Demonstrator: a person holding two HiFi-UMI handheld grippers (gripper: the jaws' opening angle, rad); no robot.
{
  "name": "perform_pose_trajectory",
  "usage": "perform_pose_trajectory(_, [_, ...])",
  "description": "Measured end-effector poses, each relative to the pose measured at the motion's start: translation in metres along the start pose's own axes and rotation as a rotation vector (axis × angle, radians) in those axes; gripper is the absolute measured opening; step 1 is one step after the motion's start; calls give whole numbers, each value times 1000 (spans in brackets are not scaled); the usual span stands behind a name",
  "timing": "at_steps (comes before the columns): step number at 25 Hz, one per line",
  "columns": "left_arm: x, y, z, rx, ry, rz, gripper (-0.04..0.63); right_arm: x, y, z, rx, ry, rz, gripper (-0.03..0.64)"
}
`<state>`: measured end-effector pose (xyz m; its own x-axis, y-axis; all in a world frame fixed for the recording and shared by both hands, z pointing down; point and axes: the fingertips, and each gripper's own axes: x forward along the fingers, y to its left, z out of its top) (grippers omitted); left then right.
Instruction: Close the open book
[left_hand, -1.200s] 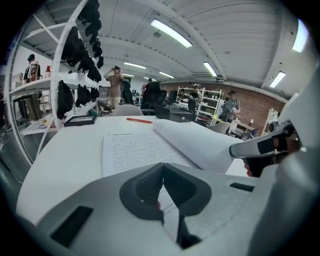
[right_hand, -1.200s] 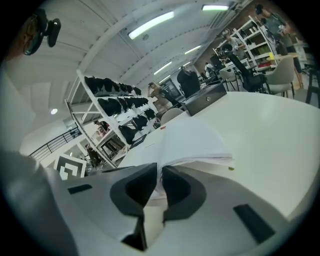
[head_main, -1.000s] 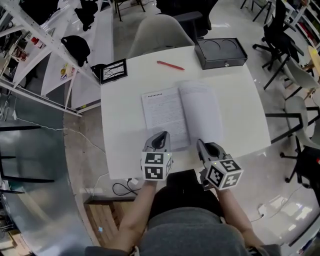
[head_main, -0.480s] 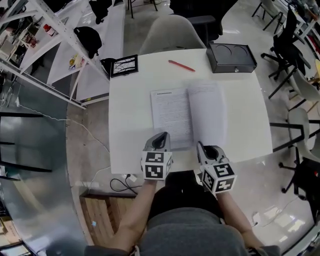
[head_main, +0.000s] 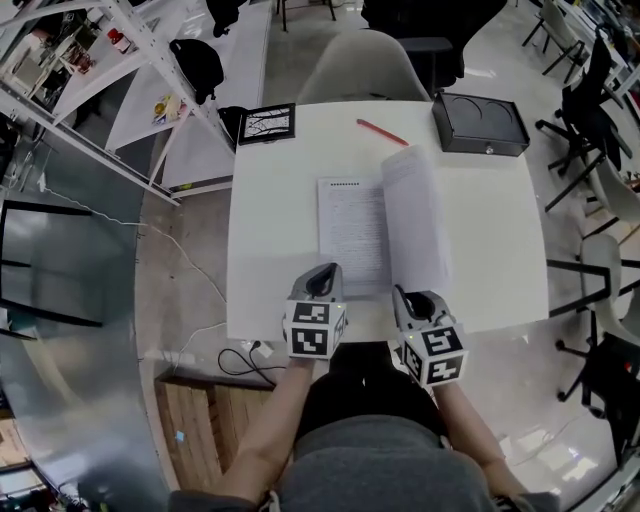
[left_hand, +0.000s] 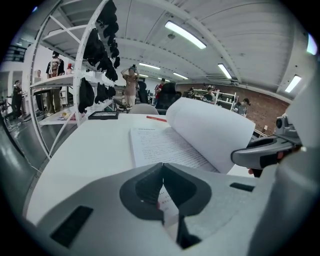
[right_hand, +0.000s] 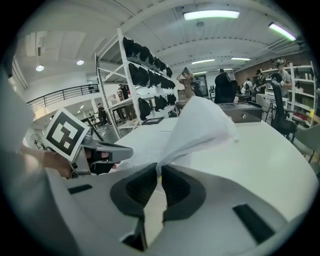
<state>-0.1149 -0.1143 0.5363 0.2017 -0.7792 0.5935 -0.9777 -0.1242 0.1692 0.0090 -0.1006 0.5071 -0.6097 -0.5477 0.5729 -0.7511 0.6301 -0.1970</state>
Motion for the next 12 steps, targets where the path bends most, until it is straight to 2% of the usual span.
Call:
perform_pose_trajectory(4, [-3,7,-1,-7,-5,11,6,8,4,-3,19,12,16,23])
perform_pose_trajectory(12, [-9,15,-5,-35,11,28,6,24,14,-14,-62,96,29,23])
